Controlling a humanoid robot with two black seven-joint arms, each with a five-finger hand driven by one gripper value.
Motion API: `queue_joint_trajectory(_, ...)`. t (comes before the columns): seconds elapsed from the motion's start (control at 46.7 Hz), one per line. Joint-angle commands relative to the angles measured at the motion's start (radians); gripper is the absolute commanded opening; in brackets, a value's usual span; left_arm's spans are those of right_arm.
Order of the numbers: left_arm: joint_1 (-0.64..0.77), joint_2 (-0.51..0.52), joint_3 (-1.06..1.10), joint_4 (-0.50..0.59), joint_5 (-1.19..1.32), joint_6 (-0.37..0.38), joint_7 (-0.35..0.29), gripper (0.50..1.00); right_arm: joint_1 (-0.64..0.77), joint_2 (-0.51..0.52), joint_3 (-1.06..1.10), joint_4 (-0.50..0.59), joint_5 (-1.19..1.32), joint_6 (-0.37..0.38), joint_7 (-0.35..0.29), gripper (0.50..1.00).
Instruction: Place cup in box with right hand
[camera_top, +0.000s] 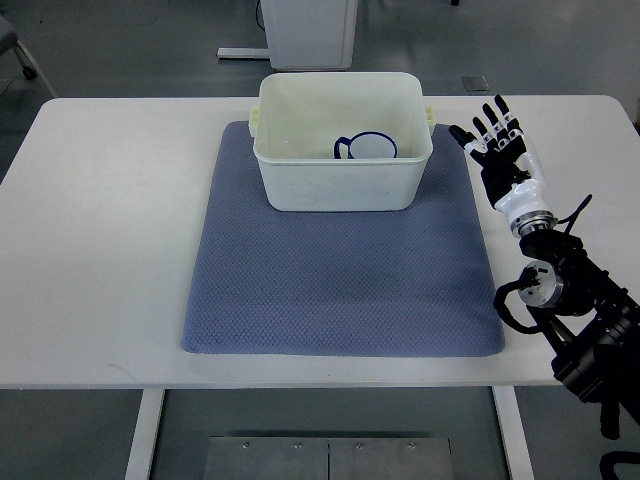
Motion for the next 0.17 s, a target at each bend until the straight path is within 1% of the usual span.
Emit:
queue_joint_trajectory(0.0,0.0,0.0,-0.001,0.0,0.0,0.0,0.0,1.0,-0.004,0.01,0.014,-0.007,0.0,-0.001,-0.001,1.0)
queue_joint_trajectory(0.15,0.0,0.0,0.002,0.0,0.0,0.0,0.0,1.0,-0.023,0.035,0.034,-0.009,0.0,0.001,-0.001,1.0)
